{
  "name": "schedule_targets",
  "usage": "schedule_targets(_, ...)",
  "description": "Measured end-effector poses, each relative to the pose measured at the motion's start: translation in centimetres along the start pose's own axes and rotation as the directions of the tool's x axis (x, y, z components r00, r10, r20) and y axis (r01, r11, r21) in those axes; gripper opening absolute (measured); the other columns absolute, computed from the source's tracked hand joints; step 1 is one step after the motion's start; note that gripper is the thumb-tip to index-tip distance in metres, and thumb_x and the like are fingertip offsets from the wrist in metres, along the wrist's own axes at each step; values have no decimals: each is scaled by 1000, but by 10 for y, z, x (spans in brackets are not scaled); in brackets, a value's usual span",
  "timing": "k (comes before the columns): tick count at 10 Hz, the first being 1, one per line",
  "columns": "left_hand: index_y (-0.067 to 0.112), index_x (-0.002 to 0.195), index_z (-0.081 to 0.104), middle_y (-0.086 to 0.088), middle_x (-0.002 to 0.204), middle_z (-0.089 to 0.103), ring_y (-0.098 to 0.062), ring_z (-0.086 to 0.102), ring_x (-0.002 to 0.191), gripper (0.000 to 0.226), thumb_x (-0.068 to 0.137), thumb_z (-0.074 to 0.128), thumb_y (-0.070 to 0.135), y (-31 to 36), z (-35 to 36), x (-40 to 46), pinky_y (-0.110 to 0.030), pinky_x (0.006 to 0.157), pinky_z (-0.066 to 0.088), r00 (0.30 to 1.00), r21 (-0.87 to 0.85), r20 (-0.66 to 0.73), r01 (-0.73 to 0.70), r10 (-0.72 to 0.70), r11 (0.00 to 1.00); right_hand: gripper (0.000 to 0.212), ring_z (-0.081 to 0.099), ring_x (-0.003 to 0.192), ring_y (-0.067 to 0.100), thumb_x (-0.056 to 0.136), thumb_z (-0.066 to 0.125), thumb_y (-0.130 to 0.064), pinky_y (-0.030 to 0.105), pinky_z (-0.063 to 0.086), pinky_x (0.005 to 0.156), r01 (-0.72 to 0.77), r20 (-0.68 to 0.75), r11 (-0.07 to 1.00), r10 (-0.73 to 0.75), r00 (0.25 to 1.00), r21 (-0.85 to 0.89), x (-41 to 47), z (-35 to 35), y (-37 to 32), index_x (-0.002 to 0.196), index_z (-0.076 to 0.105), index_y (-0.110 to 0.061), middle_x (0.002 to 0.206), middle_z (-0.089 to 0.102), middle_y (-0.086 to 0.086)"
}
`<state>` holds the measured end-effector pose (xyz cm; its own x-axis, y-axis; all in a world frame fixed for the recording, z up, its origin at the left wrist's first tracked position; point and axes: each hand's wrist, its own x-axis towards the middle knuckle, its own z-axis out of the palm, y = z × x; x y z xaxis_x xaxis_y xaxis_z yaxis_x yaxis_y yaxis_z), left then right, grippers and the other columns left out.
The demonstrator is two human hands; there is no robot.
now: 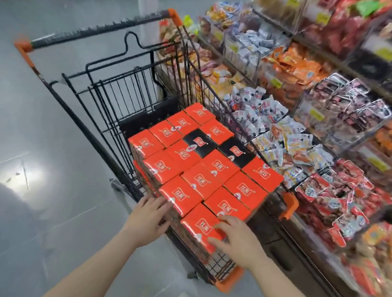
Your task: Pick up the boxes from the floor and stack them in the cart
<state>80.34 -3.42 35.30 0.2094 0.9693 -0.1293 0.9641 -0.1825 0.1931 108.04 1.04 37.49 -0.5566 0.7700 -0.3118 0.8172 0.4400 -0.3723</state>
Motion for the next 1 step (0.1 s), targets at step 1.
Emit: schedule_targets(1,21,141,39,-1,142,41,-21,39,131,52,94,48,41,11,-35,36,-42,109,32,999,-78,28,-12,15,997,53,38,132,17,92,42,-57,37,37,107,-39,-11,998,39,999,40,11,-35,11,131,52,-24,143,41,-4)
